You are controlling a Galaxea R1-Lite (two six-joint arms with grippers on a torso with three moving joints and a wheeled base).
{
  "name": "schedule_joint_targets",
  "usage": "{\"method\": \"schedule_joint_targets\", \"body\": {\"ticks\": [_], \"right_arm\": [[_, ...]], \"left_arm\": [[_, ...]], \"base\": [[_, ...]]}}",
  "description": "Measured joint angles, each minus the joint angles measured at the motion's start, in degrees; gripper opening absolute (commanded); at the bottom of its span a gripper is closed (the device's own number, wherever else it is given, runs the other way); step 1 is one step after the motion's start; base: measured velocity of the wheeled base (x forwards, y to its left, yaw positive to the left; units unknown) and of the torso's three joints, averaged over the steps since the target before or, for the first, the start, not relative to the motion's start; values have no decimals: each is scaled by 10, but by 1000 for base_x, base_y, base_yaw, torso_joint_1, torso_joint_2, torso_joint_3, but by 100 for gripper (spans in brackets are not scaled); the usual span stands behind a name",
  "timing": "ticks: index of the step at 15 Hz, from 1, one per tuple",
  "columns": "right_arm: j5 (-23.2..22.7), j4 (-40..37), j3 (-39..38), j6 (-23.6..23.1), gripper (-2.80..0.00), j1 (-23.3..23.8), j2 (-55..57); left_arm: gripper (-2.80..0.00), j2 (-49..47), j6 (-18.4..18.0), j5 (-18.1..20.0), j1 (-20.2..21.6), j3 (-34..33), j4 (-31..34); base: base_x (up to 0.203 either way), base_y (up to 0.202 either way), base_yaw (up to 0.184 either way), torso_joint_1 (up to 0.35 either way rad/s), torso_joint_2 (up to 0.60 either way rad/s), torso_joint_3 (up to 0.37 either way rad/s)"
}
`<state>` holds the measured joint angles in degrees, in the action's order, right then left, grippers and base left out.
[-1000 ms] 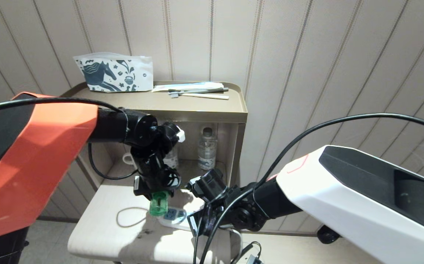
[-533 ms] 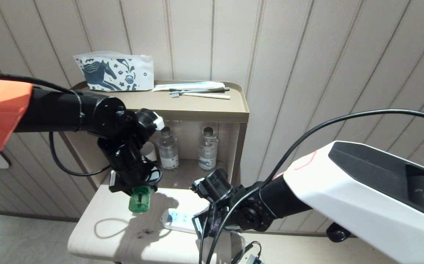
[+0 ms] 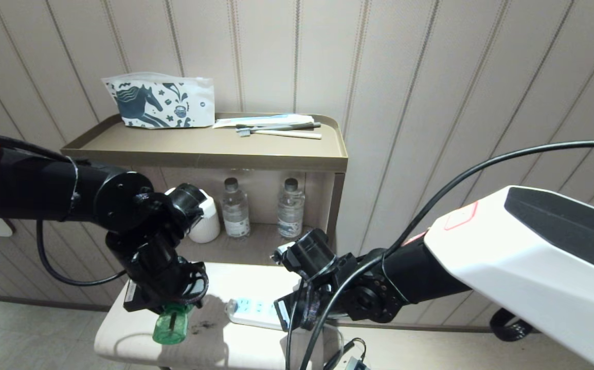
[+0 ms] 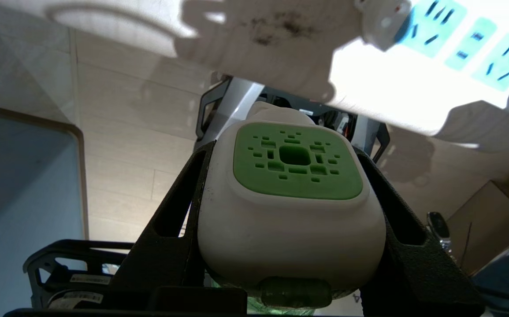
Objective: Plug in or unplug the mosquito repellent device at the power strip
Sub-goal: Place the mosquito repellent liquid on the table
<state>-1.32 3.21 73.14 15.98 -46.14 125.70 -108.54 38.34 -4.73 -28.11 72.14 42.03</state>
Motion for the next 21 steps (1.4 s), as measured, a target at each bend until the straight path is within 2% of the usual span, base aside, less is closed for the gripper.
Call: {"method": "schedule_joint_targets", "body": {"ticks": [4,7,8,10,13,15,19,21], "right_arm": [[-1,-1,-18,-1,-280,4,-63],[1,-4,-42,0,-280,4,-142],[7,-5,-51,0,-280,5,-175],[36,-8,-71,-1,-280,10,-257],[110,-33,-100,-10,-280,32,-401],[145,-57,-123,-40,-280,66,-506],[175,-82,-208,-147,-280,192,-711],[178,-113,-243,-171,-280,254,-780]], "left_arm": [[-280,98,-5,-2,-3,-123,-67],[-280,184,-31,-4,13,-192,-124],[-280,210,-44,-4,28,-207,-142],[-280,257,-81,-4,86,-232,-190],[-280,321,-165,-4,167,-292,-309],[-280,360,-195,-3,185,-326,-371],[-280,402,-194,-2,199,-354,-383],[-280,408,-192,0,200,-361,-384]], "base": [[0,0,0,0,0,0],[0,0,0,0,0,0],[0,0,0,0,0,0],[0,0,0,0,0,0],[0,0,0,0,0,0],[0,0,0,0,0,0],[0,0,0,0,0,0],[0,0,0,0,0,0]]}}
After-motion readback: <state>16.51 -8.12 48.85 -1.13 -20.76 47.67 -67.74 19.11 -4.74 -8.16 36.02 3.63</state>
